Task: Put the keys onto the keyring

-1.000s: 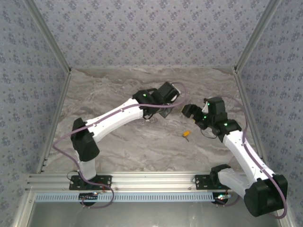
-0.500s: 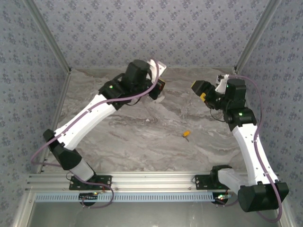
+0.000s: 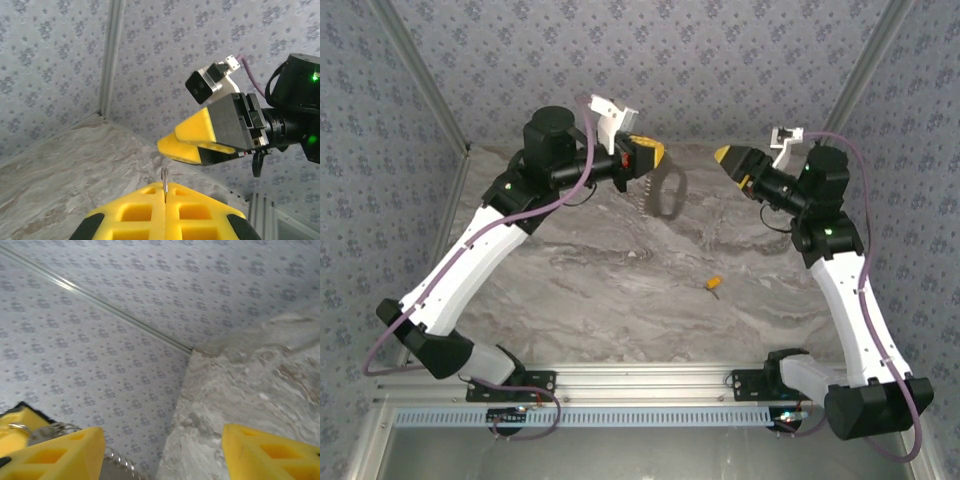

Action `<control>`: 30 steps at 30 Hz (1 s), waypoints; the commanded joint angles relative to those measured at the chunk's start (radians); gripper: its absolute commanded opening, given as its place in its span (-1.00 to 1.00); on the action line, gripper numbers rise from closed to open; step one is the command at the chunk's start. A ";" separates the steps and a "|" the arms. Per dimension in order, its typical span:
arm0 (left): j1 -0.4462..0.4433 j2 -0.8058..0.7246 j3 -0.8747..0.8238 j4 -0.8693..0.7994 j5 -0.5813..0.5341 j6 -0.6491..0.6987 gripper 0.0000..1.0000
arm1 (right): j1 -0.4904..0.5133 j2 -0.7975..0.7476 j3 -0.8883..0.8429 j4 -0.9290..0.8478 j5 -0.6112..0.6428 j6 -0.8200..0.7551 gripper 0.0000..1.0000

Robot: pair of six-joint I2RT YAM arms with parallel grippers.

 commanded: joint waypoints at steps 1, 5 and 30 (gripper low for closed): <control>0.010 0.029 0.064 0.073 0.121 -0.062 -1.00 | 0.007 0.007 0.069 0.098 -0.056 -0.003 0.24; 0.015 0.059 0.093 0.097 0.187 -0.100 -1.00 | 0.029 0.033 0.099 0.174 -0.109 0.020 0.11; 0.032 0.178 0.292 -0.043 0.433 -0.108 -1.00 | 0.178 0.100 0.231 0.126 -0.184 -0.086 -0.30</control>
